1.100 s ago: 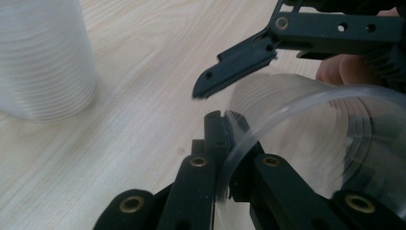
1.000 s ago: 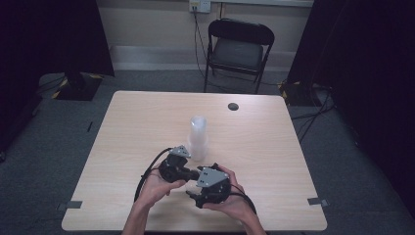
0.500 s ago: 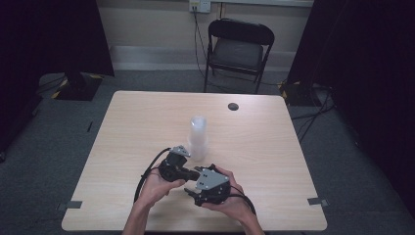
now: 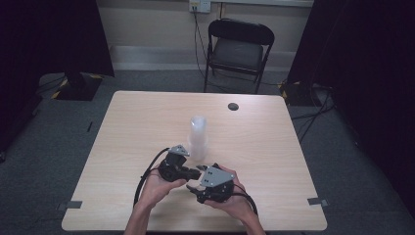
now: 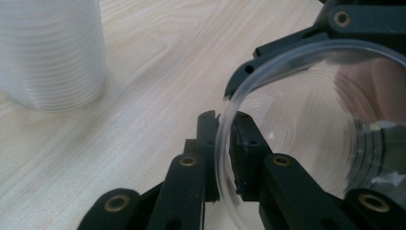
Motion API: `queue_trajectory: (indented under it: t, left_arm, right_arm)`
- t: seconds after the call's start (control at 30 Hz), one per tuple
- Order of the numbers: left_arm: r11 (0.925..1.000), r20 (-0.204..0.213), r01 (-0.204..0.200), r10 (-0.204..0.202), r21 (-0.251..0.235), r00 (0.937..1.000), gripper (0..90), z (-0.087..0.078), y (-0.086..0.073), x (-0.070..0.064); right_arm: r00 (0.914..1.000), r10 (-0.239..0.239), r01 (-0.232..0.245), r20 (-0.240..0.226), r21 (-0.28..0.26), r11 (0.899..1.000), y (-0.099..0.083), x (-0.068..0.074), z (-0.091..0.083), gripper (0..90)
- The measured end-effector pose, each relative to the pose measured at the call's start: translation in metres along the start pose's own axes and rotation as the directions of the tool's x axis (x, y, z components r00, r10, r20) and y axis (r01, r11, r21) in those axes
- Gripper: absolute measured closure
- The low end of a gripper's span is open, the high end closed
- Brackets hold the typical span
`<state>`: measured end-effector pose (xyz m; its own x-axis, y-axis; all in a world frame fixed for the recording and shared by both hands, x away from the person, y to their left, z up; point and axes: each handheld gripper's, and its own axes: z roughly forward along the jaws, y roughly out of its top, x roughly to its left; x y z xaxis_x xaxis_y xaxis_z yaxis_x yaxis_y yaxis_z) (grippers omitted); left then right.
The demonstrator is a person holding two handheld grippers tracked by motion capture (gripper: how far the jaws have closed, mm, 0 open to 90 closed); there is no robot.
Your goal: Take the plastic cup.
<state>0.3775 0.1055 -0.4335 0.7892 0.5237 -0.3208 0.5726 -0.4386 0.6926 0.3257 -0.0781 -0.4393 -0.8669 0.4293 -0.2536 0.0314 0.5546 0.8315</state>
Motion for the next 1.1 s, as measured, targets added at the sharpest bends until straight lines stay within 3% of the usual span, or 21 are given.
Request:
queue_trajectory:
  t: [0.1,0.23,0.5,0.57,0.87,1.1]
  left_arm:
    - [0.9998,-0.006,-0.003,0.003,-0.019,1.0000,80.3,-0.003,-0.001,0.001]
    - [0.9971,-0.003,0.028,-0.028,-0.071,0.9996,76.8,-0.008,-0.004,0.002]
    - [0.9918,-0.014,0.011,-0.013,-0.127,0.9998,75.2,-0.016,-0.006,0.000]
    - [0.9871,-0.012,0.015,-0.017,-0.159,0.9998,74.1,-0.020,-0.007,0.001]
    - [0.9772,-0.022,0.022,-0.027,-0.211,0.9994,72.7,-0.025,-0.012,0.004]
    - [0.9577,-0.043,0.009,-0.022,-0.288,0.9988,74.0,-0.031,-0.014,0.000]
  right_arm:
    - [1.0000,0.009,-0.009,0.000,-0.006,1.000,0.000,-0.001,0.000,31.3]
    - [0.9997,0.018,-0.018,0.015,-0.003,1.000,-0.001,-0.003,0.001,31.4]
    - [0.9992,0.031,-0.031,0.024,-0.015,0.999,0.003,-0.007,0.001,31.3]
    - [0.9991,0.029,-0.028,0.031,-0.016,0.999,0.006,-0.008,0.001,31.3]
    - [0.9978,0.054,-0.053,0.038,-0.021,0.998,0.004,-0.010,0.003,31.3]
    - [0.9952,0.084,-0.083,0.050,-0.024,0.996,0.003,-0.014,-0.001,31.3]
